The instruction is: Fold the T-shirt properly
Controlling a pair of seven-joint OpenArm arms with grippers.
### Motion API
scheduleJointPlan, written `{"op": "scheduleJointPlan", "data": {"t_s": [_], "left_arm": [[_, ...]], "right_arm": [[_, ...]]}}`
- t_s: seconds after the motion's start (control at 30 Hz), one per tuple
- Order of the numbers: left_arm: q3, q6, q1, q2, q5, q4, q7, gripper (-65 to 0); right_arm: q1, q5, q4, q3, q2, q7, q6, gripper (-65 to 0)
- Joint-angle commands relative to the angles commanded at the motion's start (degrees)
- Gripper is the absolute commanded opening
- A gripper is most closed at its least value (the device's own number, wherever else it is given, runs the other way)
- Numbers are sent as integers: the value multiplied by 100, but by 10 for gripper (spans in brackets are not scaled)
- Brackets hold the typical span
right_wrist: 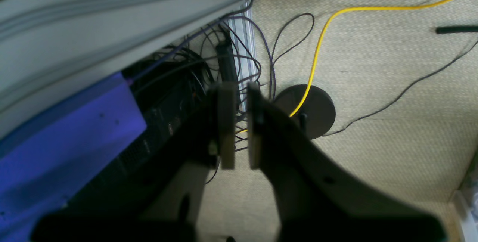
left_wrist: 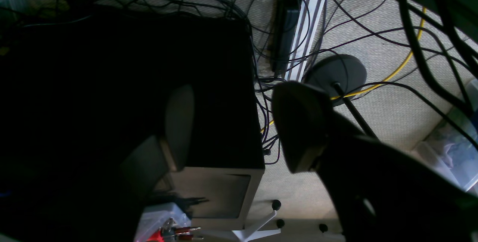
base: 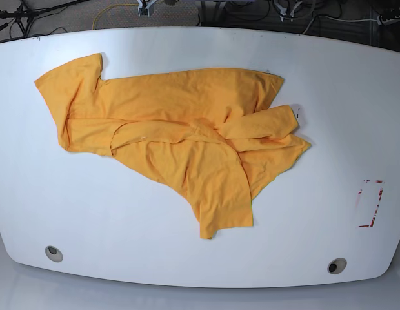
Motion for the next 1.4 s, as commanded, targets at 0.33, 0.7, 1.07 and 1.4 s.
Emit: {"op": "scheduleJointPlan", "data": {"t_s": [0.33, 0.7, 1.07, 1.4], "left_arm": [[-11, -7, 4, 4, -11, 44, -8, -298], [-17, -11, -2, 8, -2, 87, -36, -297], [-17, -63, 68, 19, 36, 212, -13, -305], [-43, -105, 282, 14, 54, 661, -25, -319]], "right_arm": [[-4, -8, 19, 5, -6, 2, 12, -596], [17, -19, -34, 16, -6, 49, -32, -598], [-58, -35, -4, 22, -19, 114, -87, -598], [-275, -29, 296, -20, -95, 124, -77, -598]]}}
